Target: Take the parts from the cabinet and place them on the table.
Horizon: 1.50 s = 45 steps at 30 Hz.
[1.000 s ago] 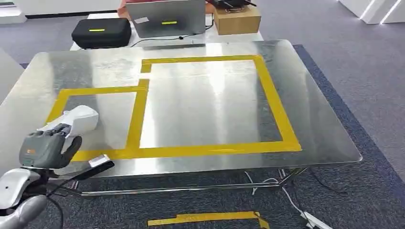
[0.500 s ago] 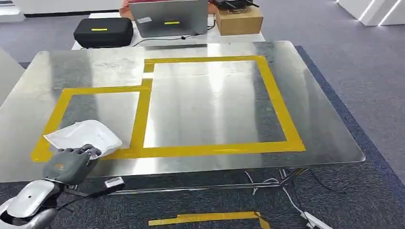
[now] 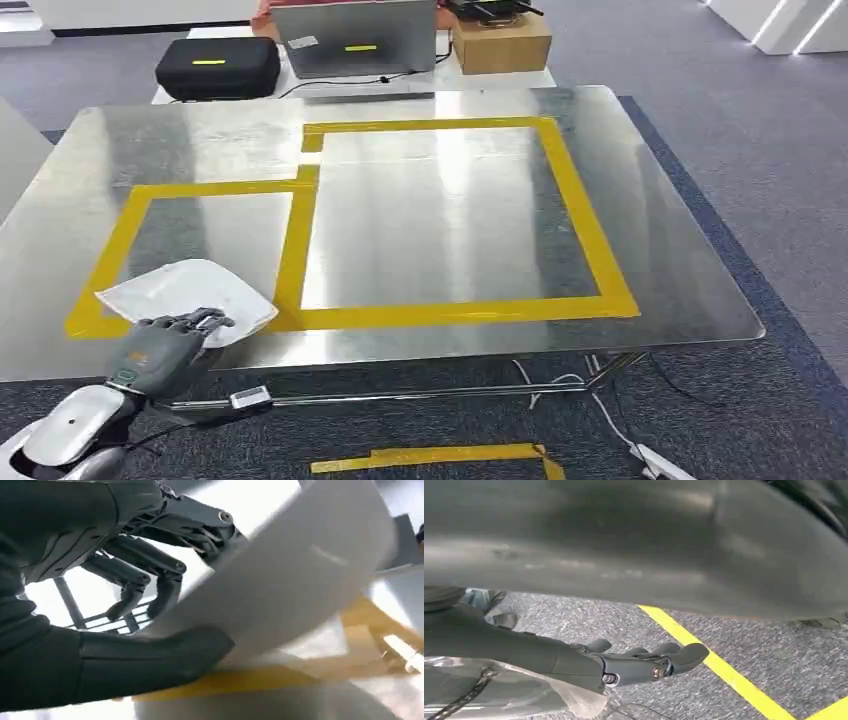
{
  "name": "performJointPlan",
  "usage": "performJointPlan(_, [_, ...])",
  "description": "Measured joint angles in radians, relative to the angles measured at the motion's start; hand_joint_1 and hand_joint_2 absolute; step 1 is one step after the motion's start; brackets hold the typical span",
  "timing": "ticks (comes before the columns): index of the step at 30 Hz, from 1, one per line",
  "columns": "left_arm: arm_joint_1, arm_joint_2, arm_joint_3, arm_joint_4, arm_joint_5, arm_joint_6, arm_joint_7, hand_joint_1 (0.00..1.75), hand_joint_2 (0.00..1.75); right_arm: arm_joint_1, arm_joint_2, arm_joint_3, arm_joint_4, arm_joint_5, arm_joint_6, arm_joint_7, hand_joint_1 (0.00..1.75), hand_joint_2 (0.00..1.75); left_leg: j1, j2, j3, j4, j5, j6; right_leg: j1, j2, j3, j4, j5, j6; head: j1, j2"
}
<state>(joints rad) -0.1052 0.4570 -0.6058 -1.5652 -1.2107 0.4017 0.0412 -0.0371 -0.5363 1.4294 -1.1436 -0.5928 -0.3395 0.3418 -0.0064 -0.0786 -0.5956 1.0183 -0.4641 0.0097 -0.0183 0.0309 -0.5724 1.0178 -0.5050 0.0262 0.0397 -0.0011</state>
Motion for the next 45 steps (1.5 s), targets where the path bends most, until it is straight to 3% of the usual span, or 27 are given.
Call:
performJointPlan(4, [-0.012, -0.012, -0.006, -0.030, 0.051, 0.024, -0.016, 0.00, 0.00, 0.002, 0.009, -0.008, 0.013, 0.021, 0.021, 0.004, 0.00, 0.00, 0.000, 0.000, 0.000, 0.000, 0.000, 0.000, 0.000, 0.000, 0.000, 0.000, 0.000, 0.000, 0.000, 0.000])
performJointPlan(14, [-0.013, -0.016, -0.003, -0.064, 0.064, 0.063, -0.030, 0.00, 0.00, 0.017, 0.013, -0.027, 0.025, 0.038, 0.018, 0.008, 0.00, 0.00, 0.000, 0.000, 0.000, 0.000, 0.000, 0.000, 0.000, 0.000, 0.000, 0.000, 0.000, 0.000, 0.000, 0.000])
performJointPlan(22, [-0.038, -0.053, 0.034, -0.111, 0.124, 0.122, -0.039, 0.00, 0.00, 0.021, 0.021, -0.051, 0.032, 0.054, 0.026, 0.013, 0.00, 0.00, 0.000, 0.001, 0.001, 0.001, 0.000, 0.000, 0.000, 0.001, 0.001, 0.000, 0.001, 0.001, 0.000, 0.000])
performJointPlan(27, [-0.084, -0.108, 0.051, -0.116, 0.133, 0.102, -0.042, 0.00, 0.00, 0.007, 0.067, -0.069, 0.101, 0.053, 0.059, -0.013, 0.00, 0.00, -0.001, 0.001, 0.001, 0.001, 0.000, 0.000, 0.000, 0.001, 0.001, 0.000, 0.001, 0.001, -0.001, 0.000])
performJointPlan(32, [-0.097, -0.130, 0.054, -0.116, 0.134, 0.101, -0.042, 0.00, 0.00, 0.004, 0.094, -0.078, 0.147, 0.053, 0.069, -0.022, 0.00, 0.00, 0.000, 0.001, 0.001, 0.001, 0.000, 0.000, 0.000, 0.001, 0.001, 0.000, 0.001, 0.002, 0.000, 0.000])
performJointPlan(39, [-0.089, -0.136, 0.066, -0.119, 0.146, 0.126, -0.047, 0.00, 0.00, 0.009, 0.098, -0.083, 0.158, 0.053, 0.056, -0.012, 0.00, 0.00, -0.001, 0.001, 0.001, 0.001, 0.000, 0.000, -0.001, 0.002, 0.001, 0.000, 0.001, 0.002, 0.000, 0.000])
performJointPlan(45, [-0.034, -0.101, 0.105, -0.154, 0.180, 0.161, -0.070, 0.00, 0.00, 0.042, 0.049, -0.082, 0.064, 0.053, 0.003, 0.010, 0.00, 0.00, -0.005, 0.001, 0.000, 0.004, -0.003, 0.005, -0.004, 0.001, 0.001, -0.001, 0.000, 0.005, 0.000, 0.000])
